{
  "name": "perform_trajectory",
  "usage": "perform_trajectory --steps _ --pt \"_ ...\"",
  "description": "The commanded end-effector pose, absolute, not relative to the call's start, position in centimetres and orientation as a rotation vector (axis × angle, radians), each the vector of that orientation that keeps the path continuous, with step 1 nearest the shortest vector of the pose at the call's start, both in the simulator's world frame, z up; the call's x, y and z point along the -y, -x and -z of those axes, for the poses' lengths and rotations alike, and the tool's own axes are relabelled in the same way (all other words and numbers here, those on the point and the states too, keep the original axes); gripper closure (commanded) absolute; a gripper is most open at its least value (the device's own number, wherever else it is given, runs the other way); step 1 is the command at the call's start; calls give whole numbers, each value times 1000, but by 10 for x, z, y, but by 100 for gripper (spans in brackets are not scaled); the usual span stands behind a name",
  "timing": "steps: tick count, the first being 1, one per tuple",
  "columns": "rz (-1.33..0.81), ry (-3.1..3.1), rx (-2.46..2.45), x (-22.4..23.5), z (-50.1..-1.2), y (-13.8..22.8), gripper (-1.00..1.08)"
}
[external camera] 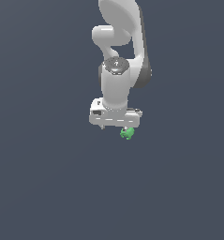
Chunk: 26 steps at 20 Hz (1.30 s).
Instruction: Pick up the object and move it to a goal position.
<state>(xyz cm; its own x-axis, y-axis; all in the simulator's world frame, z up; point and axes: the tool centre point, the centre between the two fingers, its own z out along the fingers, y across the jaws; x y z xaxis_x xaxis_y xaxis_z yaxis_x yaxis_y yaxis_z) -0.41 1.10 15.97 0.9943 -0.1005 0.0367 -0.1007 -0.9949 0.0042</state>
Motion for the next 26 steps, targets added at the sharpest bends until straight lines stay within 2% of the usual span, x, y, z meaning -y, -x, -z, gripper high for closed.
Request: perform_trajectory --steps 1,14,26 --pt "-51 -3130 219 -20 -152 9 -92" --pt "-16 -3085 601 -70 -109 48 -92" --pt "-1 -3045 772 -89 -91 68 -92"
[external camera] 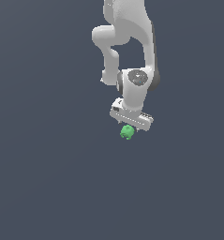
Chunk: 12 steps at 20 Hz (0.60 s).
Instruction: Pick up the object and move it to a goal position.
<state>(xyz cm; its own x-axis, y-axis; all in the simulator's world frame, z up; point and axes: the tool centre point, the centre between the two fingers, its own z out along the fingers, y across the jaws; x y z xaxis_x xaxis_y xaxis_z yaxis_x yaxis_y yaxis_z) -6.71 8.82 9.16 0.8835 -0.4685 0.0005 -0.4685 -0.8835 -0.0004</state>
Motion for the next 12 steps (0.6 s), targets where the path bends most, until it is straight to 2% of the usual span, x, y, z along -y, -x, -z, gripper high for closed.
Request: perform_trajectory --steps 1,12 --pt "0 3044 -776 -90 -90 69 -92" --pt "0 3045 -775 -90 -69 70 -92"
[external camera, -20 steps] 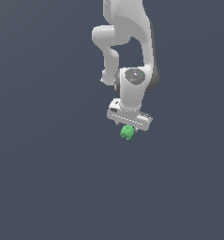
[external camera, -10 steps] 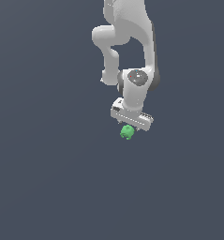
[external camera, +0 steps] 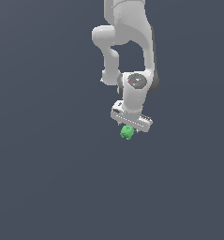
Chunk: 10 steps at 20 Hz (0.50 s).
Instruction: Pick up the object and move it to a goal position.
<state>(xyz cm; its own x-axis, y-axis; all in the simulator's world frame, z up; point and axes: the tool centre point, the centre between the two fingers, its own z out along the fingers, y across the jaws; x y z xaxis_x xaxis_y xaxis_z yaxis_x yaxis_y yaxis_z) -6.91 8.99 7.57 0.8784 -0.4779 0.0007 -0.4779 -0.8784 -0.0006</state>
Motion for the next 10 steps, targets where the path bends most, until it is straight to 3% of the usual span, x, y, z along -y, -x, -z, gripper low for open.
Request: perform_trajectory --steps 1,10 --pt "0 3044 -776 -90 -64 70 -92" --pt "0 3044 -779 -90 -40 70 -92"
